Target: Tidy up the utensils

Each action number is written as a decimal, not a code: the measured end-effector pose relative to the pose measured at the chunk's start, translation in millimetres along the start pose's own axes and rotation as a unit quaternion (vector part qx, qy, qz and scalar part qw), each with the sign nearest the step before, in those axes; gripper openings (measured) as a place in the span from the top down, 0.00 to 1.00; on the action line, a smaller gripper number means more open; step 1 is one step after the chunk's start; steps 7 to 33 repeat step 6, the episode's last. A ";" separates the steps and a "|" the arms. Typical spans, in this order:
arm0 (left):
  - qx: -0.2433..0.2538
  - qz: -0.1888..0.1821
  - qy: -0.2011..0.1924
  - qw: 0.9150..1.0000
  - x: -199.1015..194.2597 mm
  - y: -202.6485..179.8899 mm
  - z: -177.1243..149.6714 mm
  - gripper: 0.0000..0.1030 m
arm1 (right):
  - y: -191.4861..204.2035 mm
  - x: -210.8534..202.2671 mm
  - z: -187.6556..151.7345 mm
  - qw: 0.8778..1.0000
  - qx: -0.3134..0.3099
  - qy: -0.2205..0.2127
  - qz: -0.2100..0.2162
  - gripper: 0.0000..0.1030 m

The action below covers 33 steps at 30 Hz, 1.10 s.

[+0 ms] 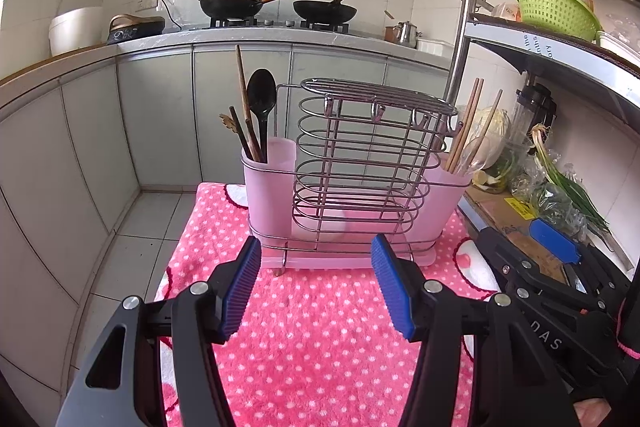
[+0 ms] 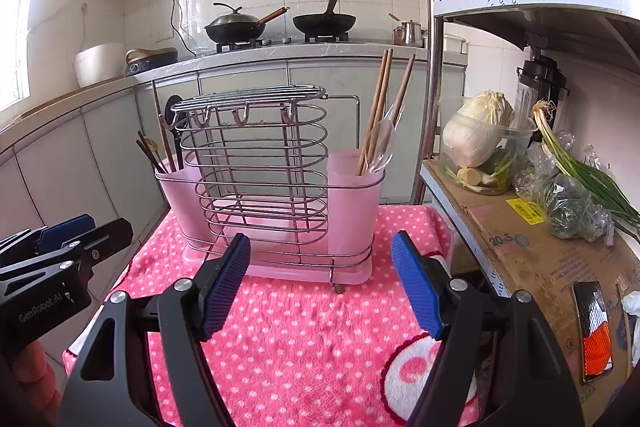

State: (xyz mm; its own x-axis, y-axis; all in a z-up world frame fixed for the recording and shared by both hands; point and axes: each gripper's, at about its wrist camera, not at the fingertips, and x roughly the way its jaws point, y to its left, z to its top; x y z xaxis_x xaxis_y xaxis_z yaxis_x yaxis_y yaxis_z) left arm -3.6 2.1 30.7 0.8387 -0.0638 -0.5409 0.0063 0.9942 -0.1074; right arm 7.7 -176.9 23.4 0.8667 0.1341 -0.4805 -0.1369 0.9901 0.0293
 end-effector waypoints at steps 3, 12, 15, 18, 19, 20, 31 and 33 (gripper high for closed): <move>-0.003 -0.002 0.005 1.000 2.8 1.0 -0.5 0.45 | -1.3 2.1 -0.4 1.000 0.001 0.002 0.000 0.28; -0.002 -0.002 0.008 1.000 5.7 1.4 -1.3 0.45 | -1.5 5.1 -1.1 1.000 0.001 0.005 -0.001 0.28; -0.002 -0.002 0.008 1.000 5.7 1.4 -1.3 0.45 | -1.5 5.1 -1.1 1.000 0.001 0.005 -0.001 0.28; -0.002 -0.002 0.008 1.000 5.7 1.4 -1.3 0.45 | -1.5 5.1 -1.1 1.000 0.001 0.005 -0.001 0.28; -0.002 -0.002 0.008 1.000 5.7 1.4 -1.3 0.45 | -1.5 5.1 -1.1 1.000 0.001 0.005 -0.001 0.28; -0.002 -0.002 0.008 1.000 5.7 1.4 -1.3 0.45 | -1.5 5.1 -1.1 1.000 0.001 0.005 -0.001 0.28; -0.002 -0.002 0.008 1.000 5.7 1.4 -1.3 0.45 | -1.5 5.1 -1.1 1.000 0.001 0.005 -0.001 0.28; -0.002 -0.002 0.008 1.000 5.7 1.4 -1.3 0.45 | -1.5 5.1 -1.1 1.000 0.001 0.005 -0.001 0.28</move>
